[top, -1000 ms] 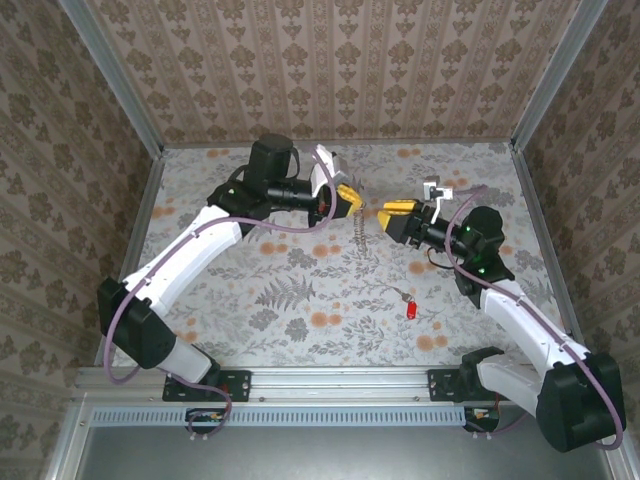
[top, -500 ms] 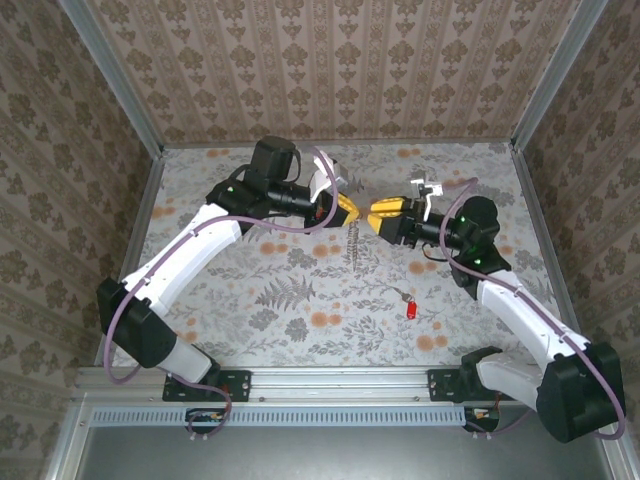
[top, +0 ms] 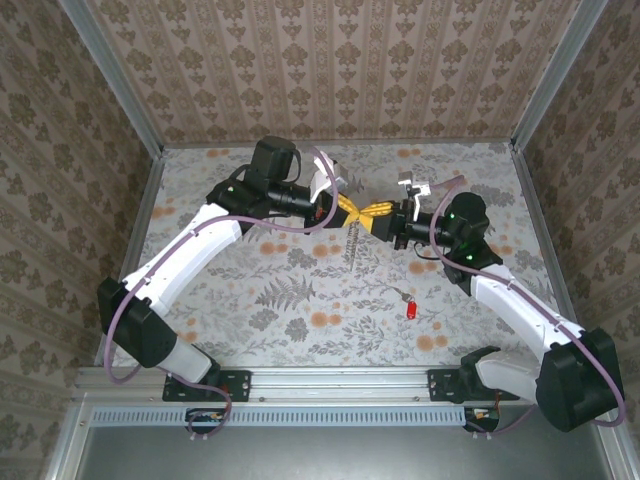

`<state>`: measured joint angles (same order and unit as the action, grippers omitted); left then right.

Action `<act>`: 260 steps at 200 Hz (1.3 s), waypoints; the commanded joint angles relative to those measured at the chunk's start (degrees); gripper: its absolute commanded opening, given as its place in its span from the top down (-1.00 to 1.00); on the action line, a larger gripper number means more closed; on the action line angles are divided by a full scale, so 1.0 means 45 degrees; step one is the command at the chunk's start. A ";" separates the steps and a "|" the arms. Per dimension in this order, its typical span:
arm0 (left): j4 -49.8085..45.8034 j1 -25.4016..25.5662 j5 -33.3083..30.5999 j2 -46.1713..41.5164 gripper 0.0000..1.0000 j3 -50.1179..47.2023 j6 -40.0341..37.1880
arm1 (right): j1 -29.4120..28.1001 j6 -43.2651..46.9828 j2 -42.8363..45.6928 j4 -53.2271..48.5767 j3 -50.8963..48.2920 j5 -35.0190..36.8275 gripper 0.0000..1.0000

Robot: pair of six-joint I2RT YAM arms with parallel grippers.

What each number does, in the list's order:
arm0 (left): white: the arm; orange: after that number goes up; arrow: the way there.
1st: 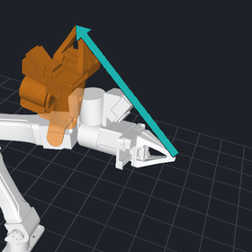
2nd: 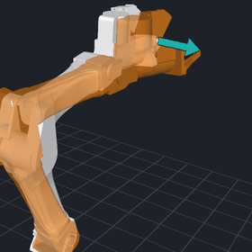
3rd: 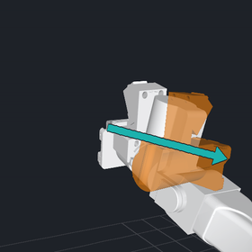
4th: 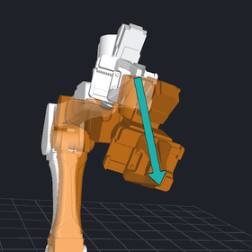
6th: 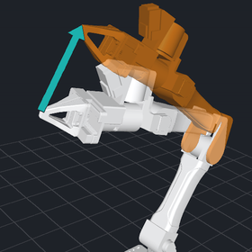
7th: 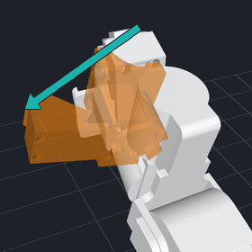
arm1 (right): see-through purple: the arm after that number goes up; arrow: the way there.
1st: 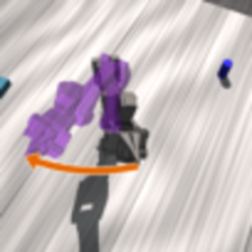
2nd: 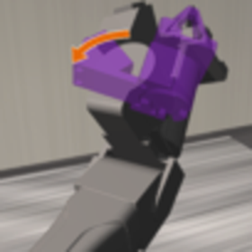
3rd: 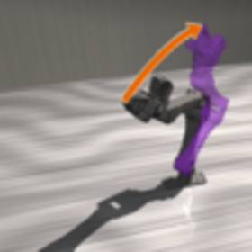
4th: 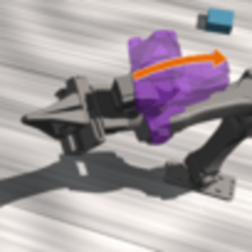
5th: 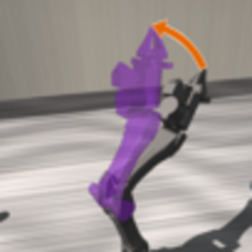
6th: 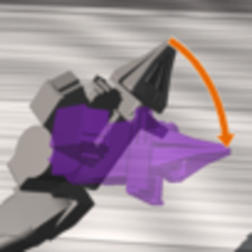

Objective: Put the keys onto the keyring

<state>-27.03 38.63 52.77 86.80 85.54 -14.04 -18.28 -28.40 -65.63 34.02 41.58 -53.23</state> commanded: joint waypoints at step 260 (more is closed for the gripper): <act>1.3330 -0.0814 -0.1132 -0.1781 0.27 -0.5750 0.9440 | -0.0631 -0.2811 -0.1100 0.5762 0.0007 0.2883 1.00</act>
<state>30.24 34.81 45.58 78.39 59.75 27.49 -20.69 -40.73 -70.24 56.60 39.44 -40.66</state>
